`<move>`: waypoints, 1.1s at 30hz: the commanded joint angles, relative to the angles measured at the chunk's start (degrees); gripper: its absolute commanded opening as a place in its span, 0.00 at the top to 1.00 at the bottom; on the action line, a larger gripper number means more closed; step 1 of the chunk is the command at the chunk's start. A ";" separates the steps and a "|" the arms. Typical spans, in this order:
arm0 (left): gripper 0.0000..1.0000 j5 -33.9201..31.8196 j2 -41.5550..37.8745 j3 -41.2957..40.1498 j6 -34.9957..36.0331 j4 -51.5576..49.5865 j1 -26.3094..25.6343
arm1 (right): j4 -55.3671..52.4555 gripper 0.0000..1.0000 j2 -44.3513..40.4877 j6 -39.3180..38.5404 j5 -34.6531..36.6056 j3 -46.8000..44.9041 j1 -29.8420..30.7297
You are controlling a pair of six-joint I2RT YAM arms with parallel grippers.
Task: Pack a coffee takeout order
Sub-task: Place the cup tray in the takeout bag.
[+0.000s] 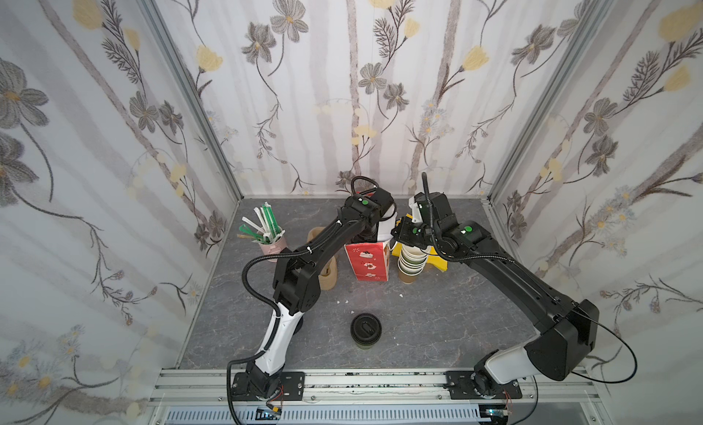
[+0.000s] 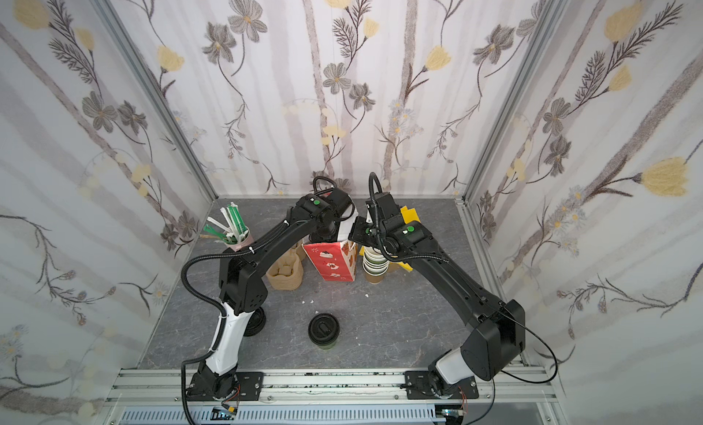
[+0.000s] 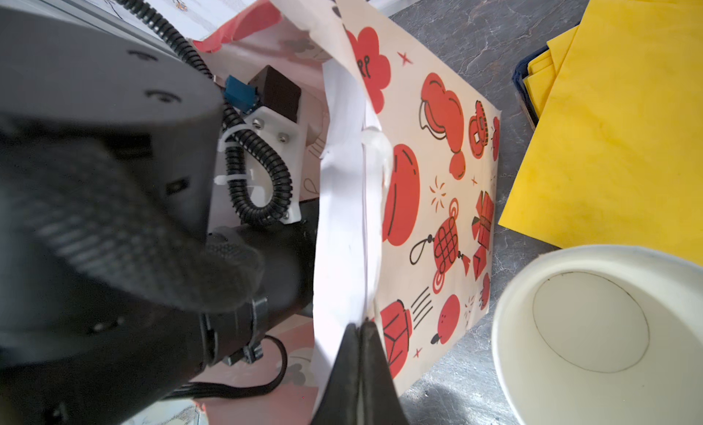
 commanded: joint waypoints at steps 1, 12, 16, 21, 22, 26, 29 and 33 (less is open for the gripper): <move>0.55 -0.23 -1.31 0.68 -0.72 0.29 -0.31 | -0.38 1.00 0.53 -0.54 0.63 0.53 0.07; 0.49 1.62 0.67 -1.26 -0.07 0.27 -0.49 | -0.44 1.00 0.18 -0.40 0.45 0.75 0.05; 0.46 1.17 0.84 -0.93 -0.61 0.27 -0.64 | -0.29 1.00 -0.67 -0.21 0.33 0.58 0.00; 0.46 -1.98 0.32 -0.95 -1.63 0.18 -0.42 | -0.35 1.00 -1.81 0.07 1.86 -0.22 0.03; 0.47 -2.63 0.16 -1.46 -1.92 0.26 -0.35 | -0.30 1.00 -2.01 0.10 2.05 -0.47 0.01; 0.59 -3.55 0.42 -2.04 -2.04 0.27 0.12 | -0.29 1.00 -2.43 0.26 2.86 -1.69 0.08; 0.65 -3.67 0.68 -1.65 -2.30 0.27 0.13 | -0.33 1.00 -2.40 0.22 2.80 -2.28 0.02; 0.71 -3.64 0.51 0.05 -2.48 0.27 0.02 | -0.21 1.00 -2.45 0.36 2.82 -2.60 0.08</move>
